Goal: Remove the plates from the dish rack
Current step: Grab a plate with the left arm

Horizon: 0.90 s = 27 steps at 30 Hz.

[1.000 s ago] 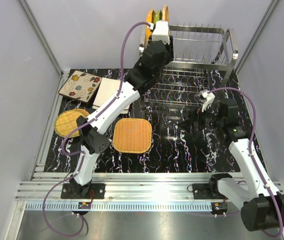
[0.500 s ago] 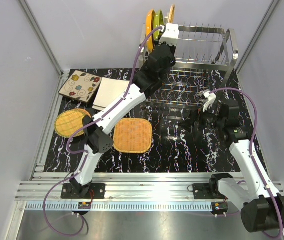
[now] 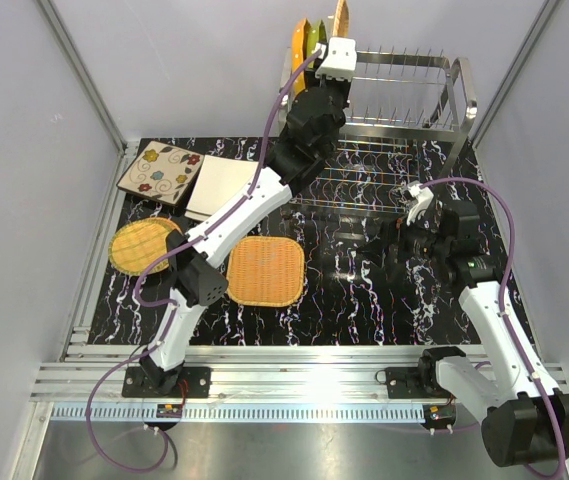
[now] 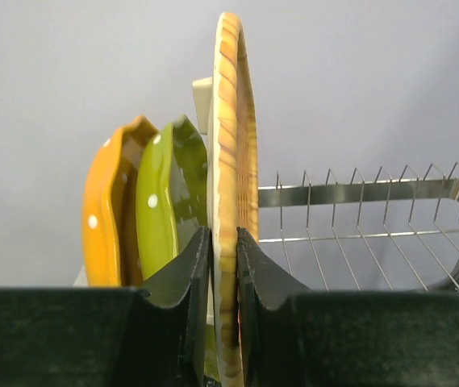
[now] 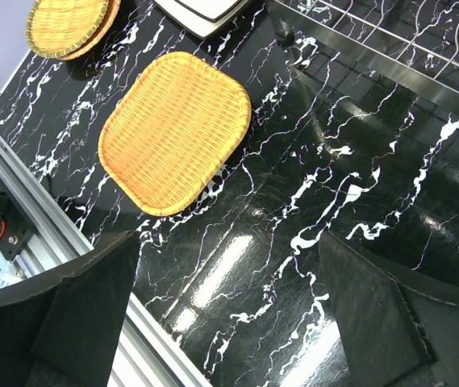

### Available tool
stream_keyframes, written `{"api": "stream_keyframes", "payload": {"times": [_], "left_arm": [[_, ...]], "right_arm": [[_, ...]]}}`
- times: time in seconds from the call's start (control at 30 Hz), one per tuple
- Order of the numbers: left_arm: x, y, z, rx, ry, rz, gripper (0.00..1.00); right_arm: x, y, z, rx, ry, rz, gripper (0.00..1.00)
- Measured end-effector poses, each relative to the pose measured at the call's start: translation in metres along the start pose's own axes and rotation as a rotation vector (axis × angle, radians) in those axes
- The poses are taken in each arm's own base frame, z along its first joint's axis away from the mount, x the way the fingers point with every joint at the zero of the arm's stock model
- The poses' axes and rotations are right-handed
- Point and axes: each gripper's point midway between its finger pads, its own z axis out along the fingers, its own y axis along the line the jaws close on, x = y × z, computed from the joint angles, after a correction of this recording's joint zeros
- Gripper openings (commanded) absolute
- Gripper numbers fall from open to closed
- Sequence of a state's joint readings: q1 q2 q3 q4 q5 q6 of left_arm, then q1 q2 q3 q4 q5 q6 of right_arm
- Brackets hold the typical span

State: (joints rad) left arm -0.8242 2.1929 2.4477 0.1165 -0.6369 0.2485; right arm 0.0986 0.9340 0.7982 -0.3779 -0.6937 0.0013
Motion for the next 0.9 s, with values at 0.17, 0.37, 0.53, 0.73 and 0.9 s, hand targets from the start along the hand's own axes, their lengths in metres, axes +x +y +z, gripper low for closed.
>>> {"api": "stream_keyframes", "payload": {"times": [0.17, 0.37, 0.53, 0.73, 0.9], "left_arm": [[-0.014, 0.003, 0.002, -0.006, -0.044, -0.012, 0.00], [-0.035, 0.006, 0.004, -0.002, -0.109, -0.044, 0.00], [-0.039, 0.007, 0.005, -0.001, -0.124, -0.051, 0.00], [-0.041, 0.008, 0.005, -0.002, -0.131, -0.055, 0.00], [-0.043, 0.008, 0.005, -0.004, -0.138, -0.055, 0.00]], "right_arm": [[0.000, 0.001, 0.000, -0.005, 0.000, 0.008, 1.00], [0.000, 0.000, 0.001, -0.005, -0.005, 0.009, 1.00], [0.000, 0.000, 0.001, -0.004, -0.006, 0.012, 1.00], [0.002, -0.001, 0.001, -0.003, -0.005, 0.016, 1.00], [0.002, -0.001, 0.001, -0.002, -0.006, 0.021, 1.00]]}}
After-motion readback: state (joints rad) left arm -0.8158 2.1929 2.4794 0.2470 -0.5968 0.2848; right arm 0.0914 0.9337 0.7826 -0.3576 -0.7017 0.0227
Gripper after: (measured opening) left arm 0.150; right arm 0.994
